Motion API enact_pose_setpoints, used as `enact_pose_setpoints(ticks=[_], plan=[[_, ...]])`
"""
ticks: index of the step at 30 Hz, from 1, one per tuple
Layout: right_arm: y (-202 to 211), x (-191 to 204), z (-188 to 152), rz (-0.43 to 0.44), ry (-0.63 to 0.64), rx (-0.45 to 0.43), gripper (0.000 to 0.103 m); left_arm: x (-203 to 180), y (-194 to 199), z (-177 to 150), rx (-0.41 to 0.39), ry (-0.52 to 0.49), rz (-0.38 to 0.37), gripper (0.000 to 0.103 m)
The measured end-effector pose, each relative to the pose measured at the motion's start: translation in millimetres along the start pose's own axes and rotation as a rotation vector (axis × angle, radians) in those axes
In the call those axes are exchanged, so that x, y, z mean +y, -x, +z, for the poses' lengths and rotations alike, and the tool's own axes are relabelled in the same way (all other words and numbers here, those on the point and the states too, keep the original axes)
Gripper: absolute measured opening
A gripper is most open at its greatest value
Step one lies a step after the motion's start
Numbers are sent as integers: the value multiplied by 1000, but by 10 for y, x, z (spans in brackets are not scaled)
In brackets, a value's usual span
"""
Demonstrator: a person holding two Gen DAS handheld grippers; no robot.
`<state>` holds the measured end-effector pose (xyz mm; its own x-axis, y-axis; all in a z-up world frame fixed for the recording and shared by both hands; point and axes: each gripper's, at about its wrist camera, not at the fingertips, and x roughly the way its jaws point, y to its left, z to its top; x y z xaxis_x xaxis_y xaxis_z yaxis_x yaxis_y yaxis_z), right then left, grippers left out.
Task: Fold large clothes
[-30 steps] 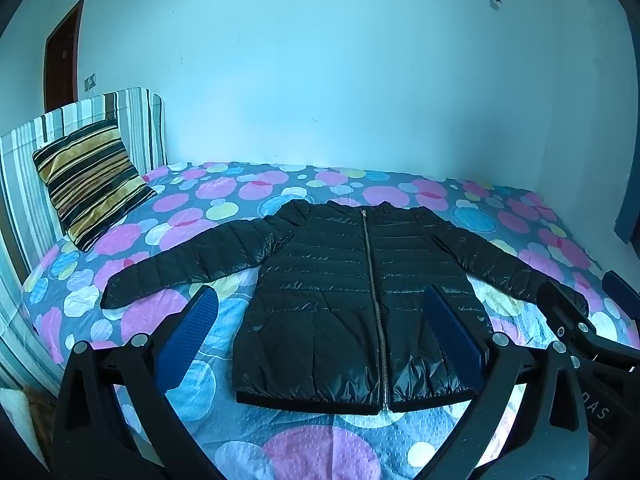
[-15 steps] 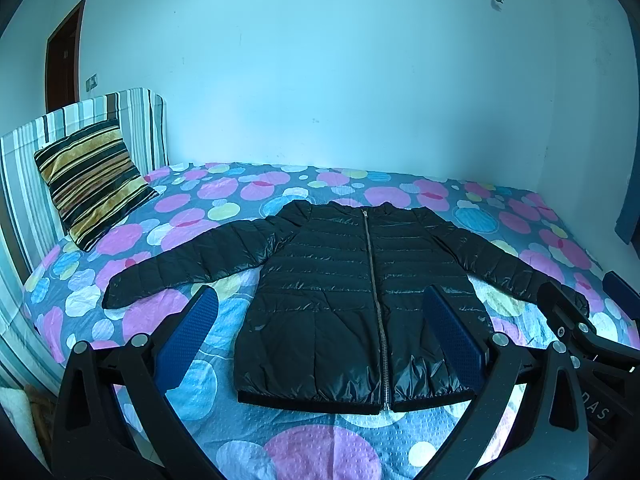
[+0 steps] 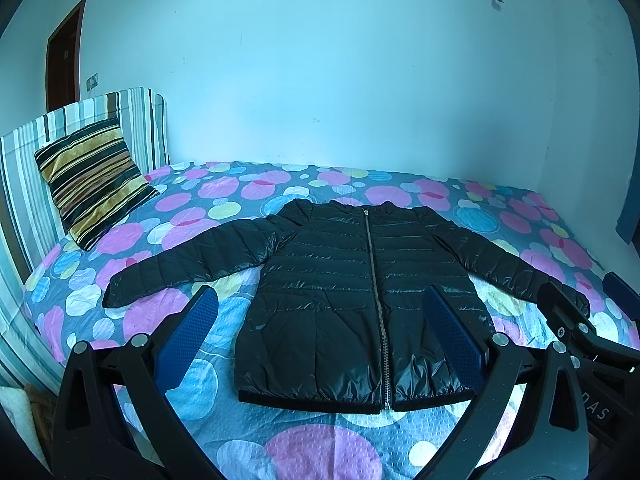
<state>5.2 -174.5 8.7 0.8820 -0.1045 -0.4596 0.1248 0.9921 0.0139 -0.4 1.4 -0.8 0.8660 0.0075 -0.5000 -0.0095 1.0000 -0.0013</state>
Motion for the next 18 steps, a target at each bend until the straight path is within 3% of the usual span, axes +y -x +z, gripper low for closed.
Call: enact_pose_setpoints(ticks=[18], plan=[[-9,49,-32,2,-2,2,99,5,-4,3,1,0,0,101]])
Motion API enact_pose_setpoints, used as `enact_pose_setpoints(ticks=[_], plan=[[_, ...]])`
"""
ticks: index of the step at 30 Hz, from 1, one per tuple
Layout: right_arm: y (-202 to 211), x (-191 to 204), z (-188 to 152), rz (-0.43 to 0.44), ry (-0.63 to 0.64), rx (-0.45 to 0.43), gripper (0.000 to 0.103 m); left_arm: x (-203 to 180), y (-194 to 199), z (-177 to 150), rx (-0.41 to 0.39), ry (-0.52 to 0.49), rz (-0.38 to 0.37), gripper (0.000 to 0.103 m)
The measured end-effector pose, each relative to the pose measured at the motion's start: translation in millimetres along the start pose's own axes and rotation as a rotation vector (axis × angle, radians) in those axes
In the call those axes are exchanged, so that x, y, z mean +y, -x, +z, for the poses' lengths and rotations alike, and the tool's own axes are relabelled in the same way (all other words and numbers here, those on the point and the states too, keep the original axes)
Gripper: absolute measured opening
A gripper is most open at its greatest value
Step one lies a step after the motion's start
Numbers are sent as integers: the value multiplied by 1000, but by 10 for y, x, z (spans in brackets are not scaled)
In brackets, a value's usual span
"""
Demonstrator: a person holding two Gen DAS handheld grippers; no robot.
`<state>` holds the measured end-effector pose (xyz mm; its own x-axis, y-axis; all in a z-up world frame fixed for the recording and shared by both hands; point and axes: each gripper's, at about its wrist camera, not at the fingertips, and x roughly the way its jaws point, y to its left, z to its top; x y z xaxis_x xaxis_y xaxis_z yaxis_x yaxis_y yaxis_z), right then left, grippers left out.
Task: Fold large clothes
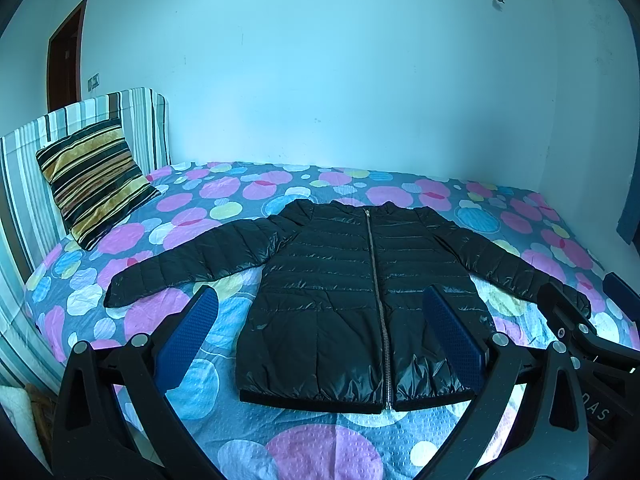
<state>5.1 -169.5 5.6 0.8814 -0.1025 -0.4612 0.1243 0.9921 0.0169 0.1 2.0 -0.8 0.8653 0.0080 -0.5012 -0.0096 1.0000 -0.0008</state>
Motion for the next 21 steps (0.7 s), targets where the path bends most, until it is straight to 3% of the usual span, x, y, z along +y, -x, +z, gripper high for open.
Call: enact_pose_setpoints(ticks=[21], plan=[[-7,11,-31,1,0,2,99,-3,2,-4,1,0,1,101]])
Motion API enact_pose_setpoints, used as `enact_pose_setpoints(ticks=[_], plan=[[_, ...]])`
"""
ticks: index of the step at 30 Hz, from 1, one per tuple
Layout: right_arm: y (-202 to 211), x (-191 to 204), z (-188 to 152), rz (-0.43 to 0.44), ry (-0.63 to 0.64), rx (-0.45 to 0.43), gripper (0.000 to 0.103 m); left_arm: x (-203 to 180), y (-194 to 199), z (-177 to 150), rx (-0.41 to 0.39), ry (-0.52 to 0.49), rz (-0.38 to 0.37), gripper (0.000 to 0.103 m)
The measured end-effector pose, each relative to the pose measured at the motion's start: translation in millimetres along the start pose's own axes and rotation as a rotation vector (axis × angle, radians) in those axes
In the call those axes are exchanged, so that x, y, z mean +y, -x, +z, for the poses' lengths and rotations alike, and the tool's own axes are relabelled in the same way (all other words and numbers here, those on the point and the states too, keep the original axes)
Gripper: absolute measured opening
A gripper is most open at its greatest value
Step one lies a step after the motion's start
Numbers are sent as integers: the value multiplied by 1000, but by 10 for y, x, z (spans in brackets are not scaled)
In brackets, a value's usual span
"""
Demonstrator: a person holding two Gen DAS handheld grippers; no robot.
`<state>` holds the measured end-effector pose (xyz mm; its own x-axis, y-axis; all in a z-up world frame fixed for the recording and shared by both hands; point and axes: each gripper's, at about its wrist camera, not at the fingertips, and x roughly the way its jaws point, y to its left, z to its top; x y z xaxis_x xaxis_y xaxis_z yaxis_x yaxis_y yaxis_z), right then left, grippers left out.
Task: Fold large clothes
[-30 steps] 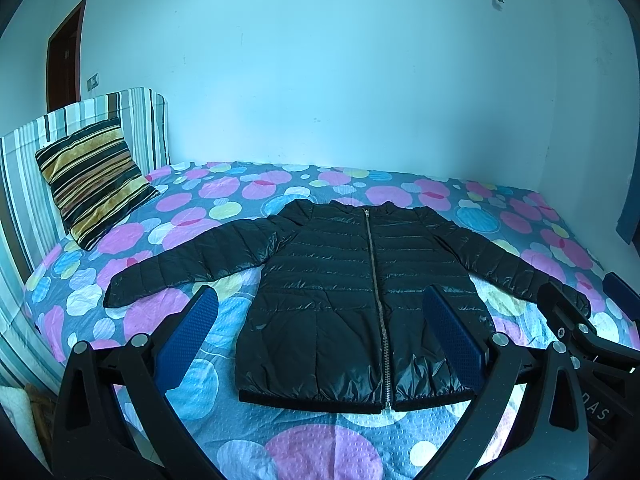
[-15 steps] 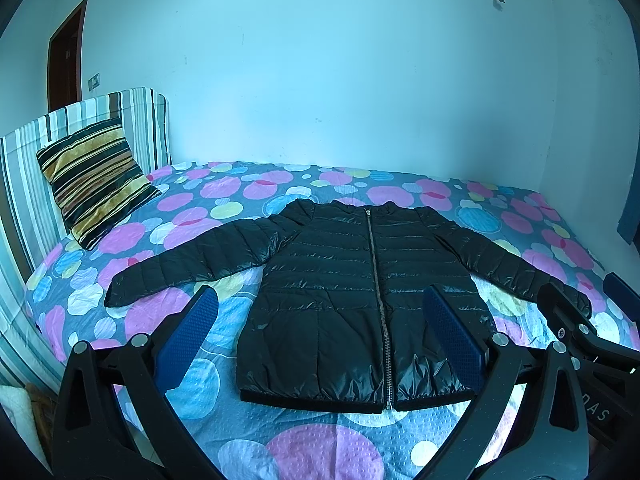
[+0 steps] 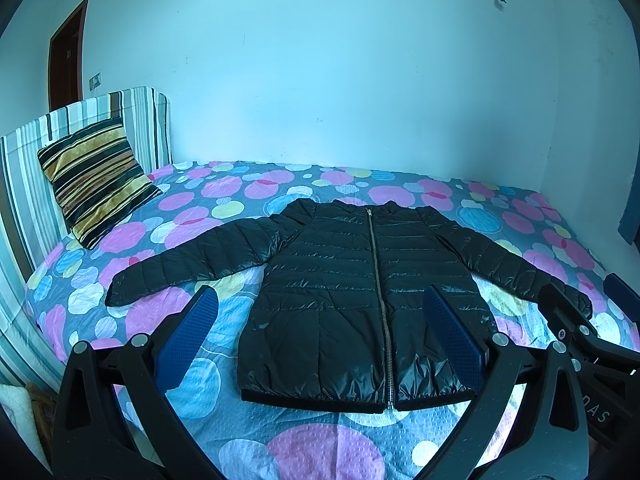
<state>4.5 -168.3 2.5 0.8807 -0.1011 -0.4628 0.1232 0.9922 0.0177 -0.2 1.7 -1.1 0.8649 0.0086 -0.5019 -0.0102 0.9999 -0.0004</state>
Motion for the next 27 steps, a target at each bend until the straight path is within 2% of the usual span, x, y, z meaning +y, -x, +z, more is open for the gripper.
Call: enact_pose_setpoints(ticks=[19,27], plan=[[-28,-40,7,1,0,2,99,95,-13,-16,8,-2,-2,101],[-237,59,-113,7,4,25,99,157,-297,-45,53,-14,9,101]])
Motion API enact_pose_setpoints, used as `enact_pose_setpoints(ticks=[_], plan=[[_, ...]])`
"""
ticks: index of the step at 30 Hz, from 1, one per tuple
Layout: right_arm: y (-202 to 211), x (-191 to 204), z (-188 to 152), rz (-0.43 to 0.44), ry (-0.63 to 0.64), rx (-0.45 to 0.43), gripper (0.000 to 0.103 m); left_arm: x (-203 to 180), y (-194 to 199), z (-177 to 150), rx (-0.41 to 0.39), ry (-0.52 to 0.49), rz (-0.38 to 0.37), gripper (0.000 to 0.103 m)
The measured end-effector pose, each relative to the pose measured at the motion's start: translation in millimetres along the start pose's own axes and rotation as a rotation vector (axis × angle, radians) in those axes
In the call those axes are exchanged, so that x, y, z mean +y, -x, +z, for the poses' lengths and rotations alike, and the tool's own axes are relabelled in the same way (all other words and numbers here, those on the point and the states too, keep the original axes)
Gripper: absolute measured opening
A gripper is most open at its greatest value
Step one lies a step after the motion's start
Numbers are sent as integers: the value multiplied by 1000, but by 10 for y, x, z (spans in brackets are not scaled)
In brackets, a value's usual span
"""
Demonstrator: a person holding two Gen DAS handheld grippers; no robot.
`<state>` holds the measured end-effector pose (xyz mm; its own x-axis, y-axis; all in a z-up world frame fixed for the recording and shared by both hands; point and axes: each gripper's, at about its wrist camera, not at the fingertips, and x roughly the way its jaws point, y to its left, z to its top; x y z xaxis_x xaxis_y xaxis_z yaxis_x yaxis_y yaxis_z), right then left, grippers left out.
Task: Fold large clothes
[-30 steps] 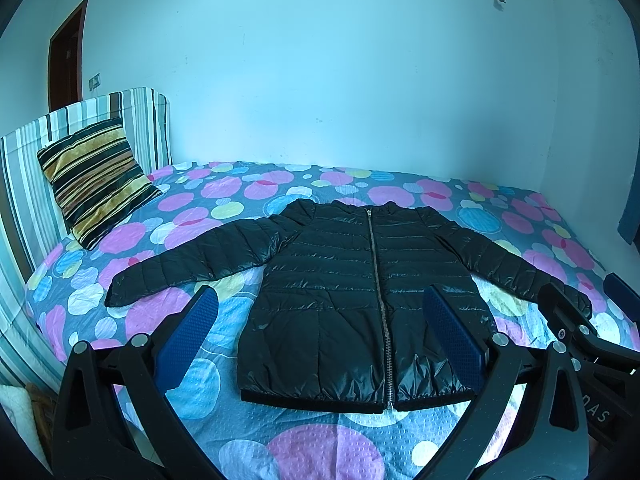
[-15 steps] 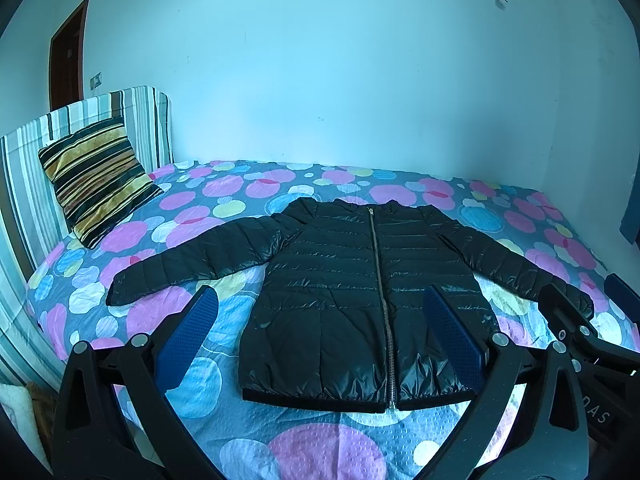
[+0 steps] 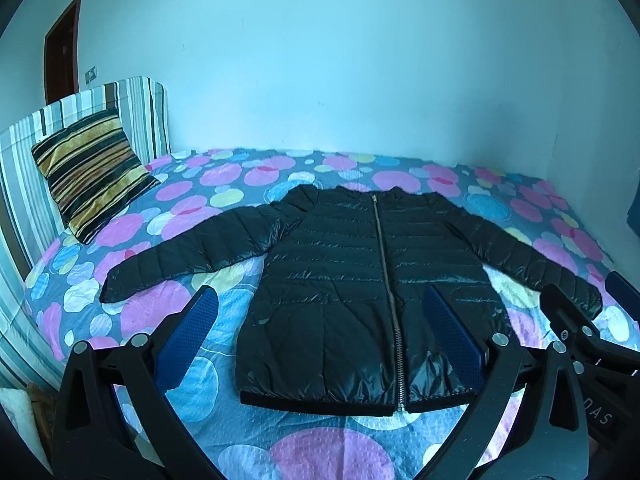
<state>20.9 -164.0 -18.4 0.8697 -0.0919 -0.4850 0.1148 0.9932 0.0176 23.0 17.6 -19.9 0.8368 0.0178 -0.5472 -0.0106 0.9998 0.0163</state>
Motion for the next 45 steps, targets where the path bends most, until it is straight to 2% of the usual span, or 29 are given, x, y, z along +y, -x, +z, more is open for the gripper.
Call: enact_pose_setpoints(ticks=[6,14,19,25,31,36,40,43,45], plan=[[-329,-117,-58,-16,-27,62,99,77,-459,42,48,9,64,101],[-852,-564,-84,-94,-109,153,99,385,-1390,108,134,39,179,101],[-1183,-981,-113,-177,-170,204,99,654,-2000,141,192,41,270,101],[-1548,-1703,-216,-294,-304,260,99,829,-2477,82,256,65,298,101],[-1800,-2513,-405,-409,-464,304,98,949,-2793,-43,325,74,339,101],[-1884,-3008,-514,-479,-574,303,98,1025,-2968,-131,367,88,377,101],[-1883,-3292,-602,-488,-685,294,98,991,-3092,-242,394,56,412,101],[-1884,-3483,-690,-476,-778,290,98,1031,-3136,-266,408,76,420,101],[-1897,-3538,-719,-485,-794,293,98,1059,-3159,-275,418,87,420,101]])
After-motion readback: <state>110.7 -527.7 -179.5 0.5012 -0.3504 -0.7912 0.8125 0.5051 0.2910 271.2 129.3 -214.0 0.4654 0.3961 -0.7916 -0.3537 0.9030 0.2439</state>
